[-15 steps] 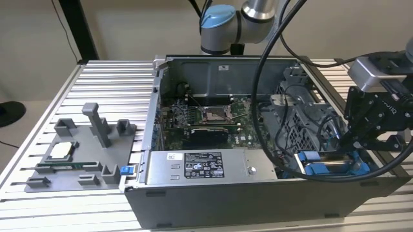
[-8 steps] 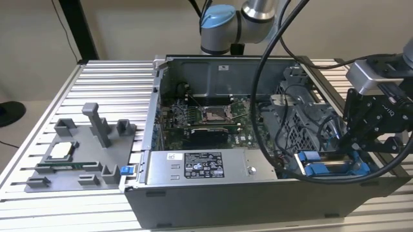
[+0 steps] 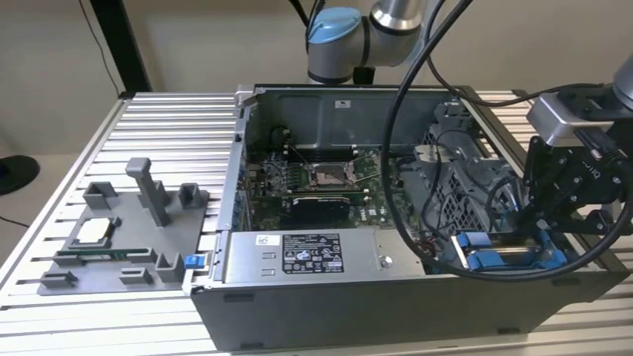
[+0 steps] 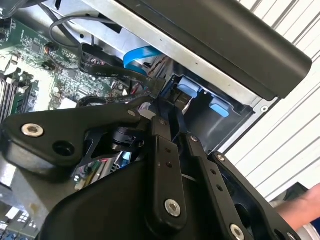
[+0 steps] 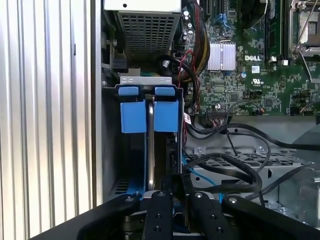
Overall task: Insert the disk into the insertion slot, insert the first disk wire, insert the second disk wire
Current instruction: 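Insert the first disk wire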
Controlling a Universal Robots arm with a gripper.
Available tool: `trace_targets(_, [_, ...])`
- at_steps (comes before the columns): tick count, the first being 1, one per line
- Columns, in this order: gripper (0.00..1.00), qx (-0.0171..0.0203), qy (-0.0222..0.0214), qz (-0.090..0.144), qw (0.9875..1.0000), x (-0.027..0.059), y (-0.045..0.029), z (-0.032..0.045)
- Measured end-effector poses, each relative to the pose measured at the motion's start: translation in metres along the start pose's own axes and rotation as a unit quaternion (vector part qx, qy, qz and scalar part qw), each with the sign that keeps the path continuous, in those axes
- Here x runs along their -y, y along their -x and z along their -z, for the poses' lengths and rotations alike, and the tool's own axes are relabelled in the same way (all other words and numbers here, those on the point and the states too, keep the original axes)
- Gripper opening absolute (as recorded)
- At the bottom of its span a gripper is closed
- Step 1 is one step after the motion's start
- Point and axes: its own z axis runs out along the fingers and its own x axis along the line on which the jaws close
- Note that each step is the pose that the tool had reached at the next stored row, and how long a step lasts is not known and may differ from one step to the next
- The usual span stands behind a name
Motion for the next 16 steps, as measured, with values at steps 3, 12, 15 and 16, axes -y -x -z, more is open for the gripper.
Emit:
trace_targets(3, [0.0, -0.0001, 0.0, 0.0, 1.0, 0.0, 0.0004, -0.001])
trace_targets(12, [0.0, 0.0002, -0.0003, 0.0, 1.0, 0.0004, 0.0002, -0.0056])
trace_targets(15, [0.0, 0.0004, -0.0001, 0.0, 1.0, 0.0004, 0.0, -0.0067])
trace_targets(16, [0.0, -0.0002, -0.0002, 0.0, 1.0, 0.0004, 0.0001, -0.0071])
